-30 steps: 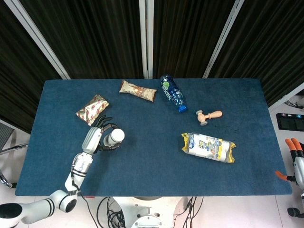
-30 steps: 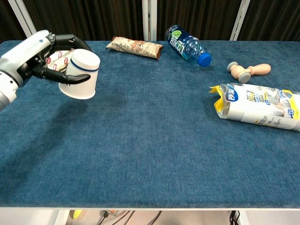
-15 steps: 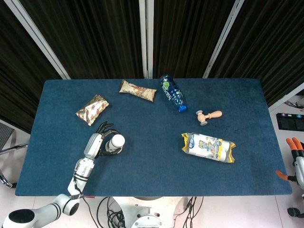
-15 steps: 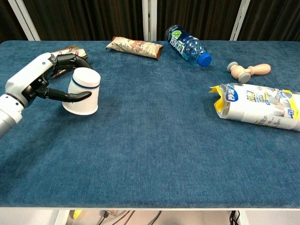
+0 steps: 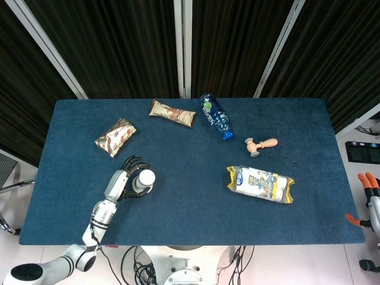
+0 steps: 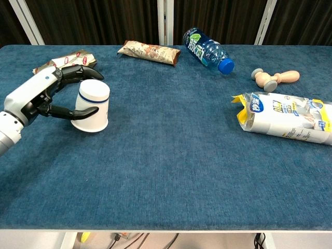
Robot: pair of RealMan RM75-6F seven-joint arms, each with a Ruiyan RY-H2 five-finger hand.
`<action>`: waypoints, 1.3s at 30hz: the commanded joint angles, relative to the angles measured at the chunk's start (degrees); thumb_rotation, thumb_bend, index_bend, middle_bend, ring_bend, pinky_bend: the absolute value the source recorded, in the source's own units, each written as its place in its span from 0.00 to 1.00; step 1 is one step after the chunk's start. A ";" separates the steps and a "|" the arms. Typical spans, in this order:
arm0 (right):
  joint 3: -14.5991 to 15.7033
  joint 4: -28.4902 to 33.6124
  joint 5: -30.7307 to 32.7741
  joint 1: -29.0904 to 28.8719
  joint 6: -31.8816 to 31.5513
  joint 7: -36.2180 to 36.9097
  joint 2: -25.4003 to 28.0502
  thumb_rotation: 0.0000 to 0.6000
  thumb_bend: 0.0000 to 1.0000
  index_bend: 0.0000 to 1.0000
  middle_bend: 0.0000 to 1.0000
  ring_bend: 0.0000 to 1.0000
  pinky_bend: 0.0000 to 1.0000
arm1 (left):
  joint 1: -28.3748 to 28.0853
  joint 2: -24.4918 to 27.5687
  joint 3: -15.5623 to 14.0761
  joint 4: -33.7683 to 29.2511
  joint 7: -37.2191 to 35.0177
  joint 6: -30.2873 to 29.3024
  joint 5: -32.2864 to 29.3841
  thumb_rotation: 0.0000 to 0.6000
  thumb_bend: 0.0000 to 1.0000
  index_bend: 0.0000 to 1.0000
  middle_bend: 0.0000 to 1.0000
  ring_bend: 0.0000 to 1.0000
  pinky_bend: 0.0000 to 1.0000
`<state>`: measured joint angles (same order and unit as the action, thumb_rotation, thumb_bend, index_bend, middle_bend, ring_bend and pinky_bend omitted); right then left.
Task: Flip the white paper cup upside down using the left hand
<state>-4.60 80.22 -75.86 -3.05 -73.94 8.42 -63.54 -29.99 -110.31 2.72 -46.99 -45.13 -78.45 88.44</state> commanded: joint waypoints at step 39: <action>-0.04 -1.26 -5.57 4.84 -13.96 -1.21 -1.79 1.00 0.03 0.00 0.00 0.00 0.00 | 18.67 42.12 -5.34 -33.06 49.78 -6.73 -7.90 1.00 0.16 0.04 0.00 0.00 0.00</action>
<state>-4.63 78.99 -81.38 1.76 -87.86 7.21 -65.28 -11.84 -68.41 -2.42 -79.92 4.60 -85.01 80.15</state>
